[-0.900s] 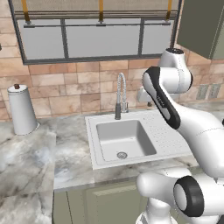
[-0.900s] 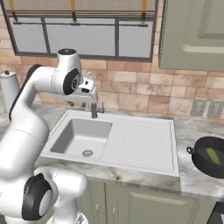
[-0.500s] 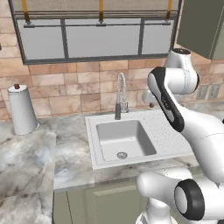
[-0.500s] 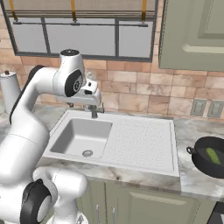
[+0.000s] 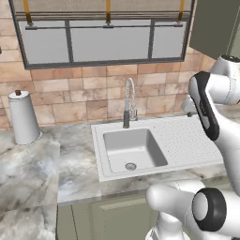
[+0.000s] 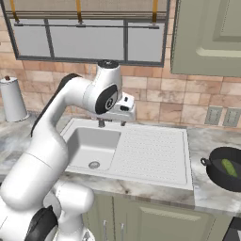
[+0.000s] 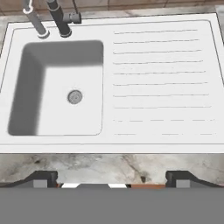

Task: Dump the cucumber from the pot into the sink. Then turn on the water and wash the cucumber. Then turn off the water and put the cucumber back in the pot.

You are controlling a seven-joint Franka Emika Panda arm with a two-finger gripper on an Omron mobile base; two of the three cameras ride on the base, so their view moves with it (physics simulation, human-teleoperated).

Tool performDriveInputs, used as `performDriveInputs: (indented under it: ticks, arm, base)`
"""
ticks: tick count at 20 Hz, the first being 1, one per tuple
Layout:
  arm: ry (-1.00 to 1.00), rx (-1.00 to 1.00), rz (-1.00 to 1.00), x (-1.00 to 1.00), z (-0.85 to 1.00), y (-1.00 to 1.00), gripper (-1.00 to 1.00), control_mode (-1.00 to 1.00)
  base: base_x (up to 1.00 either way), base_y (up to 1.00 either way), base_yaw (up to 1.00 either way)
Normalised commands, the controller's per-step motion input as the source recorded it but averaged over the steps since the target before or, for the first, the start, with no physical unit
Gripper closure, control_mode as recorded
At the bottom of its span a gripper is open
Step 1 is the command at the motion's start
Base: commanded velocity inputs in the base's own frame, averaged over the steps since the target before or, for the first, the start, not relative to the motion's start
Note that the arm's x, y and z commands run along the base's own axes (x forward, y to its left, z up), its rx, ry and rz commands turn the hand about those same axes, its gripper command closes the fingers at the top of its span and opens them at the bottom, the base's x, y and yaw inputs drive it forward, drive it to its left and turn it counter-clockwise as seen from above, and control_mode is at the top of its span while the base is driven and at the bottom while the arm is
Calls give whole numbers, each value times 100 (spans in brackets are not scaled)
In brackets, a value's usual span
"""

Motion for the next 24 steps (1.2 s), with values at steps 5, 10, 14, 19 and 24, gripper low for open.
performDriveInputs:
  ticks: [5, 10, 14, 19, 24]
  arm:
    - [7, 0, -2, -1, -5, -100, -100, -100]
    - [11, 0, -9, 0, -22, -90, -100, -100]
    - [11, 0, -10, 0, -28, -86, -100, -100]
    - [10, 0, -9, 0, -28, -80, -100, -100]
    - [10, 0, -5, 0, -24, -68, -100, -100]
  base:
    - [0, 0, 0]
    - [0, 0, 0]
    - [0, 0, 0]
    - [0, 0, 0]
    - [0, 0, 0]
